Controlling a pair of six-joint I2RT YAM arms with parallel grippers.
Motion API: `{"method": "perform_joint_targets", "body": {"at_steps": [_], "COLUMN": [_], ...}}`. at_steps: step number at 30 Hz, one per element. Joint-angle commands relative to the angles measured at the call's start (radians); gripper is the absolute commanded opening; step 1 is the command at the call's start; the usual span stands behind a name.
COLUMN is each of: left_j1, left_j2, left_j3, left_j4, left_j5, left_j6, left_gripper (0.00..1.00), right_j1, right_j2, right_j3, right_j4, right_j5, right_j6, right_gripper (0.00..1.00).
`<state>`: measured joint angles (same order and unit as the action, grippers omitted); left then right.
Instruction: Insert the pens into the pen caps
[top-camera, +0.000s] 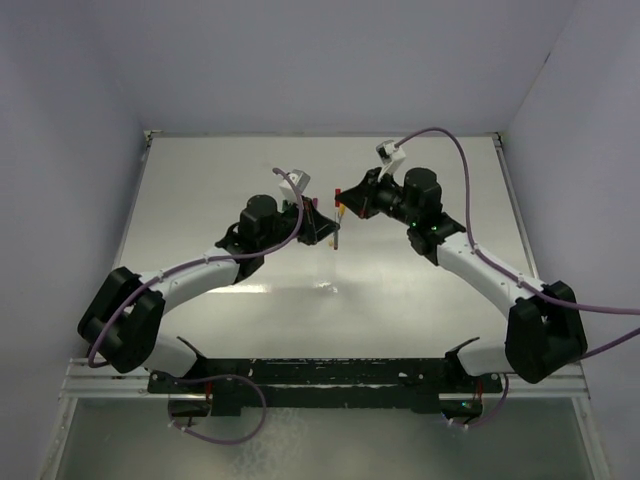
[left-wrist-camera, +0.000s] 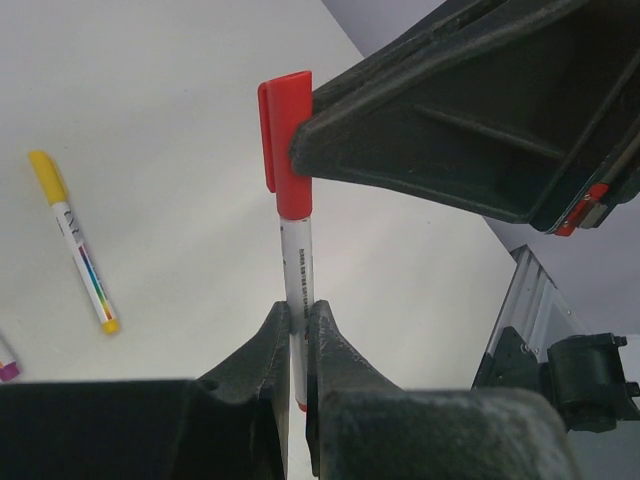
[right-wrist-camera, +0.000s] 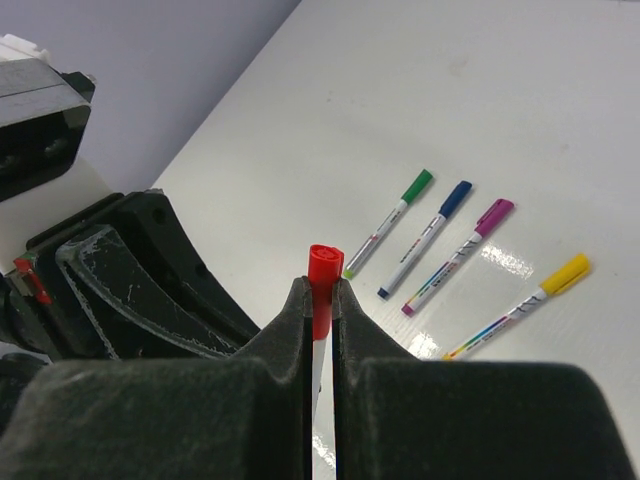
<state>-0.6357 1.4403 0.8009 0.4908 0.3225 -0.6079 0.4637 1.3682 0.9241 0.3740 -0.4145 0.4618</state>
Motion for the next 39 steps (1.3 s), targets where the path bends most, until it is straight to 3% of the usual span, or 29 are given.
{"method": "perform_joint_targets", "body": {"at_steps": [1, 13, 22, 26, 28, 30, 39], "left_j1": [0.045, 0.093, 0.097, 0.096, 0.096, 0.096, 0.094], "left_j2": [-0.059, -0.07, -0.042, -0.014, 0.01, 0.037, 0.227], "left_j3": [0.163, 0.176, 0.163, 0.174, 0.179, 0.182, 0.259], "left_j4": [0.337, 0.276, 0.201, 0.085, 0.032, -0.019, -0.223], "left_j5": [-0.1, -0.153, -0.063, -0.012, 0.018, 0.039, 0.072], "left_j6": [0.044, 0.092, 0.053, 0.047, 0.049, 0.052, 0.063], "left_gripper": [0.0, 0.0, 0.0, 0.0, 0.0, 0.0, 0.0], "right_j1": [0.059, 0.116, 0.116, 0.116, 0.116, 0.115, 0.115], "right_j2": [0.066, 0.102, 0.104, 0.119, 0.114, 0.09, -0.032], "right_j3": [-0.029, 0.012, 0.073, 0.169, 0.211, 0.248, 0.337], "right_j4": [-0.355, -0.495, -0.459, -0.462, -0.452, -0.441, -0.455], "right_j5": [-0.041, 0.09, 0.187, 0.231, 0.301, 0.375, 0.678], "right_j6": [-0.075, -0.101, -0.081, -0.061, -0.063, -0.074, -0.119], "right_gripper": [0.0, 0.0, 0.0, 0.0, 0.14, 0.22, 0.29]}}
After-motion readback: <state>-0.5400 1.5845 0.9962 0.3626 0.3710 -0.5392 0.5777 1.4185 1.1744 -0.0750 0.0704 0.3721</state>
